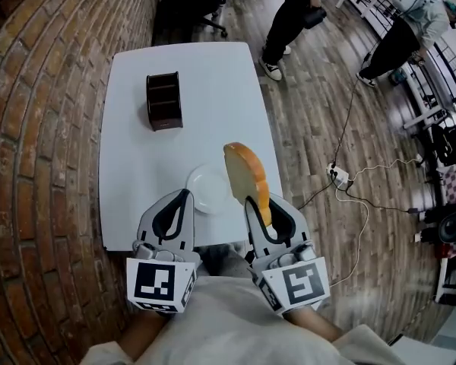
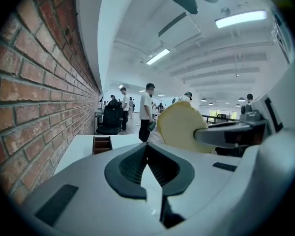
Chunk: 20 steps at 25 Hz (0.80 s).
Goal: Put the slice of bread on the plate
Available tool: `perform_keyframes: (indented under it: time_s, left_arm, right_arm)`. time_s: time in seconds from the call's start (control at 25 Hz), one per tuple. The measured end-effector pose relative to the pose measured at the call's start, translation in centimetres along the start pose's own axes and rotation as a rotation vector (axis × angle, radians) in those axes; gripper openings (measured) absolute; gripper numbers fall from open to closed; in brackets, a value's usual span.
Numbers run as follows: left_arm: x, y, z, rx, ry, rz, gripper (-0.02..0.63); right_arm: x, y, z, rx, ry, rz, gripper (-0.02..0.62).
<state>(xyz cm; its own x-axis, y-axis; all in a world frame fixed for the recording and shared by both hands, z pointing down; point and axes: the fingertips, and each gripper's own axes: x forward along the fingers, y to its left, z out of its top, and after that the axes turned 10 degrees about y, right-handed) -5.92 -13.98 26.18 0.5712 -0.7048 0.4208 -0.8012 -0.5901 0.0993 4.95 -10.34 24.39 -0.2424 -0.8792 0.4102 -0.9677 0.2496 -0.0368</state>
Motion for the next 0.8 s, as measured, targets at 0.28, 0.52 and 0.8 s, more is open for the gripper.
perform_keyframes:
  time_s: [0.28, 0.52, 0.8]
  left_arm:
    - [0.7, -0.2, -0.4, 0.001, 0.009, 0.025, 0.009]
    - [2.6, 0.2, -1.9, -0.003, 0.048, 0.030, 0.009]
    - [3.7, 1.0, -3.8, 0.020, 0.073, 0.045, 0.009]
  right_arm:
    - [0.9, -0.4, -0.4, -0.030, 0.009, 0.055, 0.091]
    - [3.0, -1.1, -2.1, -0.032, 0.030, 0.088, 0.091]
    - [6.0, -1.5, -4.4, -0.021, 0.058, 0.110, 0.091]
